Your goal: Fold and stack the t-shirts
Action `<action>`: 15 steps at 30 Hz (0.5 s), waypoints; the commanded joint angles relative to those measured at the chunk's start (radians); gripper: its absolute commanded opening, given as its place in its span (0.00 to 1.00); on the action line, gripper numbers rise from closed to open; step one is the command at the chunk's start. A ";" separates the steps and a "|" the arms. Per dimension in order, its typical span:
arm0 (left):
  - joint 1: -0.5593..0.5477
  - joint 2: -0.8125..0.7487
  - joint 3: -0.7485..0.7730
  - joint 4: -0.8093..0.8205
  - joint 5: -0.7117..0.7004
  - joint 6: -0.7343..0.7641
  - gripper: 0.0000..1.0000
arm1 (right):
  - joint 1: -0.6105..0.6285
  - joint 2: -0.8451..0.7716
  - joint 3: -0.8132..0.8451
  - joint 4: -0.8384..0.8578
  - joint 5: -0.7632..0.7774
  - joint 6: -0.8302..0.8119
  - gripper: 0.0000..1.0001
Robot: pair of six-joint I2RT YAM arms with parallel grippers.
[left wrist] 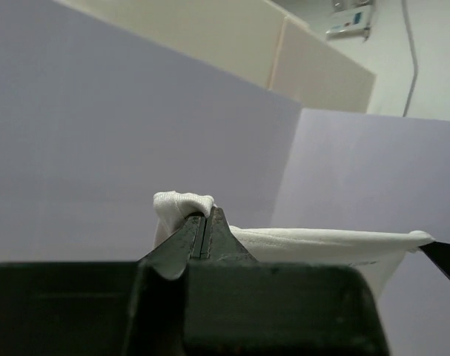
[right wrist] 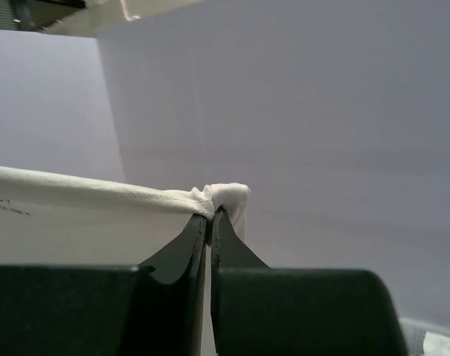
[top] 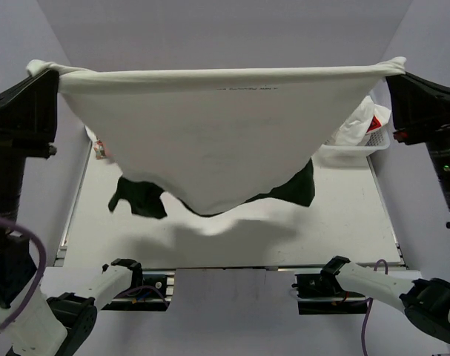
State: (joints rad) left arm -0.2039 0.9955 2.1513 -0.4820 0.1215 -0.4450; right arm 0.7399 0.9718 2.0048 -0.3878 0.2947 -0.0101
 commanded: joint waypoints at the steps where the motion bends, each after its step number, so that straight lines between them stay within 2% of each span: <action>1: 0.023 0.035 0.055 -0.046 -0.049 0.023 0.00 | -0.014 -0.033 0.042 0.044 0.032 -0.065 0.00; 4: 0.023 0.025 -0.001 0.014 -0.049 0.014 0.00 | -0.013 -0.019 0.029 0.102 0.133 -0.106 0.00; 7: 0.023 0.109 -0.001 0.023 -0.078 0.014 0.00 | -0.010 0.048 -0.003 0.171 0.308 -0.168 0.00; 10: 0.023 0.205 -0.036 0.033 -0.138 0.014 0.00 | -0.014 0.215 -0.067 0.321 0.568 -0.293 0.00; 12: 0.012 0.328 -0.083 0.033 -0.178 0.014 0.00 | -0.028 0.275 -0.110 0.404 0.638 -0.366 0.00; 13: 0.012 0.366 -0.115 0.067 -0.187 0.014 0.00 | -0.037 0.363 -0.119 0.415 0.644 -0.363 0.00; 15: 0.024 0.496 -0.209 0.106 -0.206 0.002 0.00 | -0.108 0.422 -0.159 0.394 0.615 -0.306 0.00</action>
State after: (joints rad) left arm -0.1959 1.2926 2.0483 -0.3771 0.0402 -0.4484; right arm 0.6956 1.2842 1.9110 -0.0765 0.7315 -0.2630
